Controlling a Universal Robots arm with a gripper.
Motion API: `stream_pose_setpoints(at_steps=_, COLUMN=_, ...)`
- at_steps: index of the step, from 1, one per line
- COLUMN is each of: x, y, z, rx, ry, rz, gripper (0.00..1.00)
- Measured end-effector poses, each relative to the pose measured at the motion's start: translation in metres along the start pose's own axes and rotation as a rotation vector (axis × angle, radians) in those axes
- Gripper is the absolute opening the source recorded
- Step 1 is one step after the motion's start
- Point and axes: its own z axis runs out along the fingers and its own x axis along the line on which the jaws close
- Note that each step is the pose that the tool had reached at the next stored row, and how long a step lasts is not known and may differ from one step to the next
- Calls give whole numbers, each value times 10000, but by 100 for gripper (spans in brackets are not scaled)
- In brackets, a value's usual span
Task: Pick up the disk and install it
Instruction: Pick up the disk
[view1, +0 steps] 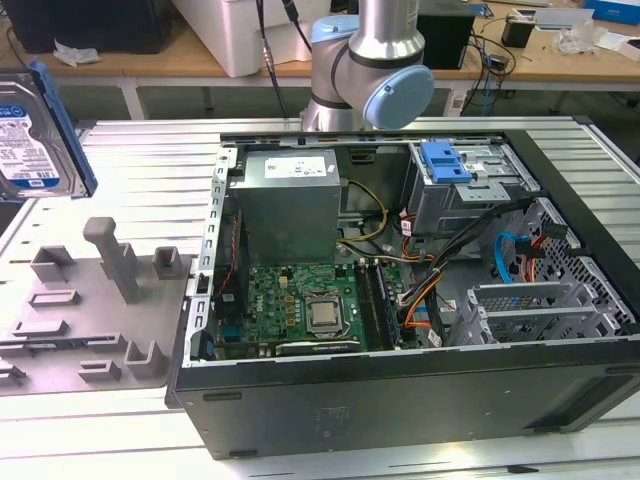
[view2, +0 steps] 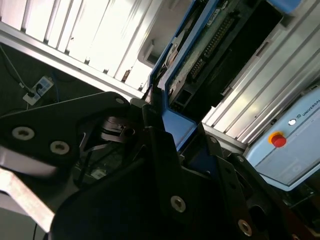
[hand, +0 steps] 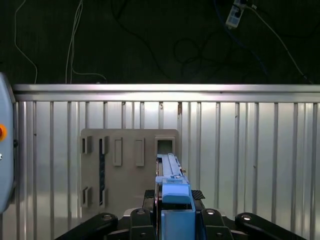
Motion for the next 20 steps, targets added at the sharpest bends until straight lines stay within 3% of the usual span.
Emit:
stream_pose_setpoints(at_steps=10, x=13, y=-15, z=-199, rx=1, ry=-40, rz=-20, gripper=37)
stream_pose_setpoints(at_steps=20, x=26, y=-187, z=-323, rx=5, ry=-181, rz=-63, gripper=37)
